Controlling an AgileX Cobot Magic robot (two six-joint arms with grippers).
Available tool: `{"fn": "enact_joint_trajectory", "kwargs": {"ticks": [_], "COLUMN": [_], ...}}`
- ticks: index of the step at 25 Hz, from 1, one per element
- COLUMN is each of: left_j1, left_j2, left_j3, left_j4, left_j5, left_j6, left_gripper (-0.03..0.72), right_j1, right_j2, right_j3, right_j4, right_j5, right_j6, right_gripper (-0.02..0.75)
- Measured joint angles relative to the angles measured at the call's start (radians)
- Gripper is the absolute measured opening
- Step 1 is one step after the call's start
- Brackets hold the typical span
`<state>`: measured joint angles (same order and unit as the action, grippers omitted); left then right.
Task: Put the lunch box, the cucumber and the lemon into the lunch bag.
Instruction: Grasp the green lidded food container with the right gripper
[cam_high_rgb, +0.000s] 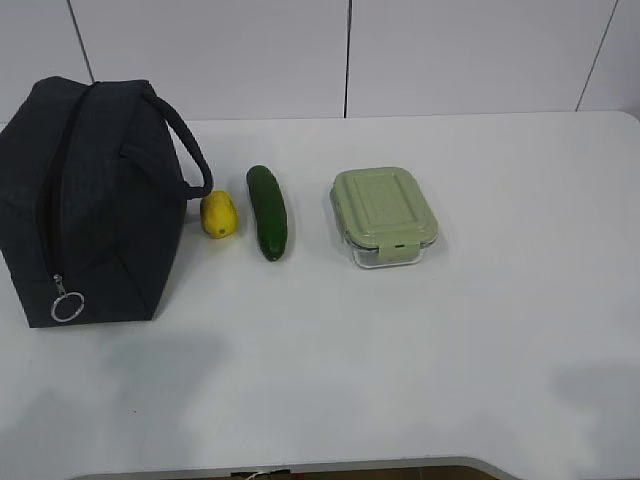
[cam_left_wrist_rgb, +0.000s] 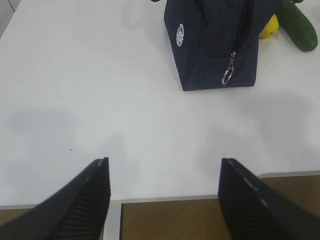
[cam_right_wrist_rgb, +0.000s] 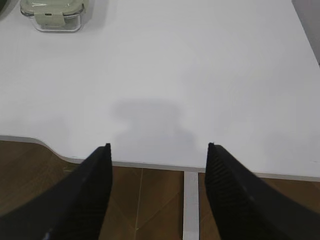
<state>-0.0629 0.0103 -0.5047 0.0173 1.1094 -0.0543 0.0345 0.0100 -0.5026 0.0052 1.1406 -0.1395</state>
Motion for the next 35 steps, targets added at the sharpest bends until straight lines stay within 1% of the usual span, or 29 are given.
{"fn": "enact_joint_trajectory", "kwargs": {"ticks": [25, 28, 35], "left_j1": [0.0, 0.0, 0.0], "left_j2": [0.0, 0.0, 0.0], "left_j3": [0.0, 0.0, 0.0], "left_j4": [0.0, 0.002, 0.008], "left_j5": [0.0, 0.0, 0.0], "left_j6": [0.0, 0.0, 0.0], "left_gripper": [0.494, 0.494, 0.494], "right_j1": [0.0, 0.0, 0.0], "right_j2": [0.004, 0.043, 0.23], "right_j3": [-0.021, -0.059, -0.109], "right_j4": [-0.013, -0.014, -0.014], "right_j5": [-0.019, -0.038, -0.104], "right_j6": [0.0, 0.0, 0.0], "right_gripper": [0.476, 0.476, 0.476]}}
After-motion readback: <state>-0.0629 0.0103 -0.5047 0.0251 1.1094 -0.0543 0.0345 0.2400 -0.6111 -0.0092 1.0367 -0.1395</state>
